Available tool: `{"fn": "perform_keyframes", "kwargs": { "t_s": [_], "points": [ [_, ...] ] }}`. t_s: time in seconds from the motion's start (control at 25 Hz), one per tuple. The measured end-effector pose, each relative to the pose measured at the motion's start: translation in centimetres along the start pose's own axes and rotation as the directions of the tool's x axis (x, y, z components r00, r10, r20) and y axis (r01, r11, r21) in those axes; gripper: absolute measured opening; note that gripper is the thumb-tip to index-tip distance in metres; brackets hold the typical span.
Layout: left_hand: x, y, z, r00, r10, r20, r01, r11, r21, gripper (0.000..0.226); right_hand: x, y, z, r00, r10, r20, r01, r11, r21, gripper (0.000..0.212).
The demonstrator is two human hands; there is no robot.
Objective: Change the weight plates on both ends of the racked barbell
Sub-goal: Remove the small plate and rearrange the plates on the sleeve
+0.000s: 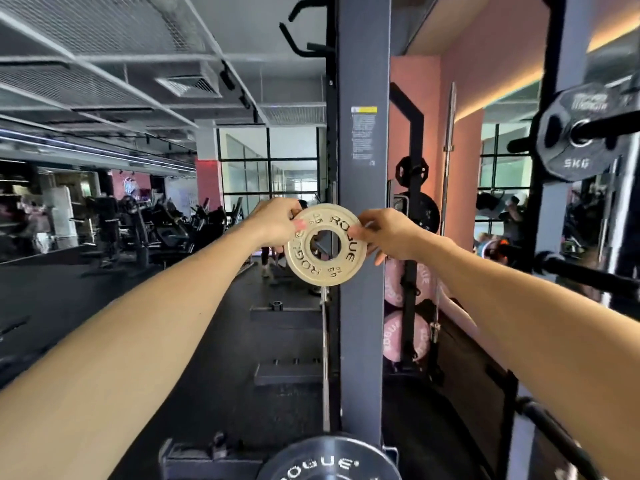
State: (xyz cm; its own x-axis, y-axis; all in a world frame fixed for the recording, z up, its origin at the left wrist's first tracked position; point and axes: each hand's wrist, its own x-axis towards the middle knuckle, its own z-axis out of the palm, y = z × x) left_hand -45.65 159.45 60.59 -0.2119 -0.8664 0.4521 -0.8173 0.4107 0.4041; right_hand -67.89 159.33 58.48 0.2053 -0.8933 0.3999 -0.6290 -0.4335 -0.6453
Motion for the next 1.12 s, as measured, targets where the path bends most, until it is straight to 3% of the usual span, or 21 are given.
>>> {"fn": "perform_keyframes", "kwargs": {
  "t_s": [0.32,0.56,0.84,1.12],
  "points": [
    [-3.4,3.7,-1.5,0.998,0.067,-0.008,-0.067,0.998,-0.014,0.03,-5.8,-2.7,-2.7,1.0,0.011,0.005,-0.011,1.0,0.029,0.016],
    [-4.0,10.9,0.2,0.987,0.144,-0.075,-0.152,0.982,-0.109,0.018,-10.3,-1.4,-9.6,0.996,0.025,-0.083,-0.027,0.999,-0.022,0.011],
    [-1.6,25.8,8.3,0.969,0.225,-0.103,-0.238,0.961,-0.143,0.021,-16.6,6.9,-23.6,0.99,0.025,-0.137,-0.04,0.994,-0.106,0.012],
    [2.4,46.0,20.5,0.967,0.24,-0.09,-0.252,0.952,-0.176,0.015,-22.6,20.1,-43.1,0.99,0.072,-0.121,-0.101,0.964,-0.245,0.027]
  ]
}}
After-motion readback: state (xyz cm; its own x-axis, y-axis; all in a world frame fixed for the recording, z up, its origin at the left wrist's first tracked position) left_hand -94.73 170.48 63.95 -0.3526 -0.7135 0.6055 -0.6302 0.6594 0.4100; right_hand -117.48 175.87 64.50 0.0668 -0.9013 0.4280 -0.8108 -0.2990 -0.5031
